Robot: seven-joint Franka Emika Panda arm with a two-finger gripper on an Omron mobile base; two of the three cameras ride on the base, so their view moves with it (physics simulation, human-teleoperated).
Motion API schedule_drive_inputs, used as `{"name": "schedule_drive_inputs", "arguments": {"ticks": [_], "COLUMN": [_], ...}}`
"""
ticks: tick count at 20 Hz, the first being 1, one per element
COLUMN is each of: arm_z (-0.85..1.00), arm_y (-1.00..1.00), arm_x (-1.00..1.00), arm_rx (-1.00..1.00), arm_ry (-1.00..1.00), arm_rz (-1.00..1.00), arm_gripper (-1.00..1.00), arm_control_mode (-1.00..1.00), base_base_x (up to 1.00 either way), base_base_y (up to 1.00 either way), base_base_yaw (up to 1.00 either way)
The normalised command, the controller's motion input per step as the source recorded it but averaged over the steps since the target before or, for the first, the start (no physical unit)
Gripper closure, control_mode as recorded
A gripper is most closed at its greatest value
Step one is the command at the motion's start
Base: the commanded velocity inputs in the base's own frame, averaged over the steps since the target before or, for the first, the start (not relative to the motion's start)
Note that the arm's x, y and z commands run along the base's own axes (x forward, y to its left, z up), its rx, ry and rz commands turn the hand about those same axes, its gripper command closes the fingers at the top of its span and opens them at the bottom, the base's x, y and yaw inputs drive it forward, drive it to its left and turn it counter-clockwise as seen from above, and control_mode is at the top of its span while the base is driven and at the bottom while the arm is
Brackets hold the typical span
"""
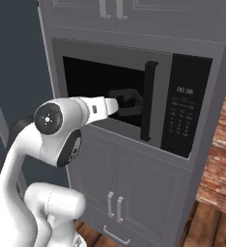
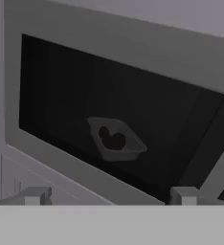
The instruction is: Place the tupperware containing the steak and carrot meal in the microwave. Close the microwave door and press the start button to reheat the meal.
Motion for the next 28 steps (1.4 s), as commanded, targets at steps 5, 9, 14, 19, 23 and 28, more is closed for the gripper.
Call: {"name": "schedule_drive_inputs", "arguments": {"ticks": [5,9,14,19,23,28], "arm_z": [0.12,-0.12,-0.25,0.00,0.00,0.00], "arm_y": [-0.19,-0.23,-0.33,-0.32,-0.23,-0.33], "arm_x": [-0.85,-0.66,-0.41,-0.20,-0.01,0.05], "arm_rx": [0.57,0.53,0.49,0.31,0.04,0.02], "arm_ry": [0.05,0.00,-0.05,0.00,0.00,0.04], "arm_rz": [0.06,0.14,0.01,-0.15,-0.18,-0.17], "arm_gripper": [-1.00,-1.00,-1.00,-1.00,1.00,1.00], "arm_control_mode": [-1.00,-1.00,-1.00,-1.00,-1.00,-1.00], "base_base_x": [0.00,0.00,0.00,0.00,0.00,0.00], "base_base_y": [0.00,0.00,0.00,0.00,0.00,0.00], "base_base_yaw": [0.00,0.00,0.00,0.00,0.00,0.00]}}
